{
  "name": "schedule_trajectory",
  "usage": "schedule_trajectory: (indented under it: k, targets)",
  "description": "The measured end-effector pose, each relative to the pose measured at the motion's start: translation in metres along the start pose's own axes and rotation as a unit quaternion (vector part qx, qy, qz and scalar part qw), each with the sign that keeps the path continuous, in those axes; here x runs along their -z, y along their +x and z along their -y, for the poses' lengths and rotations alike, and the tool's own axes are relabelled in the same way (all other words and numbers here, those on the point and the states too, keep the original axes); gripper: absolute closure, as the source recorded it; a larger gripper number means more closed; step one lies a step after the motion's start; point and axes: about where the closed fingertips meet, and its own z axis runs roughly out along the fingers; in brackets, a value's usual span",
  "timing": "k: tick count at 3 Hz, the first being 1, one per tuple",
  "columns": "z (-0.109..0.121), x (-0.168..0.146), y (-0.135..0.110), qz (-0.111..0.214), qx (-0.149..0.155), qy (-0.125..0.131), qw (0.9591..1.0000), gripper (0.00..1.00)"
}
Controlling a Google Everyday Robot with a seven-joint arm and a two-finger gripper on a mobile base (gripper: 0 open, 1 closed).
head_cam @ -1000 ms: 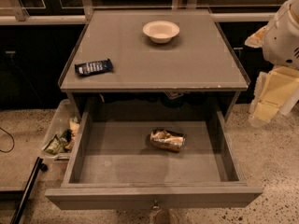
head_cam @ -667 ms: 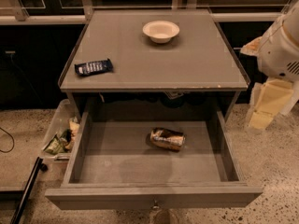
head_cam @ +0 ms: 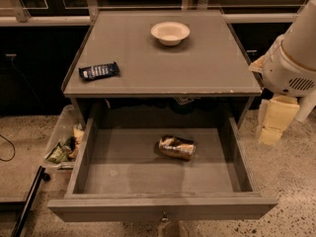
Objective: Pick orange can from top drawer and place on counter
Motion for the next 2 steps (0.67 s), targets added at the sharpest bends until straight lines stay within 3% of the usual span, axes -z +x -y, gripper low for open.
schedule_trajectory:
  k: [1, 2]
  targets:
    - [-0.006, -0.015, 0.001, 0.03, -0.018, -0.009, 0.9993, 0.0]
    - [-0.016, -0.063, -0.008, 0.08, -0.049, -0.026, 0.9953, 0.0]
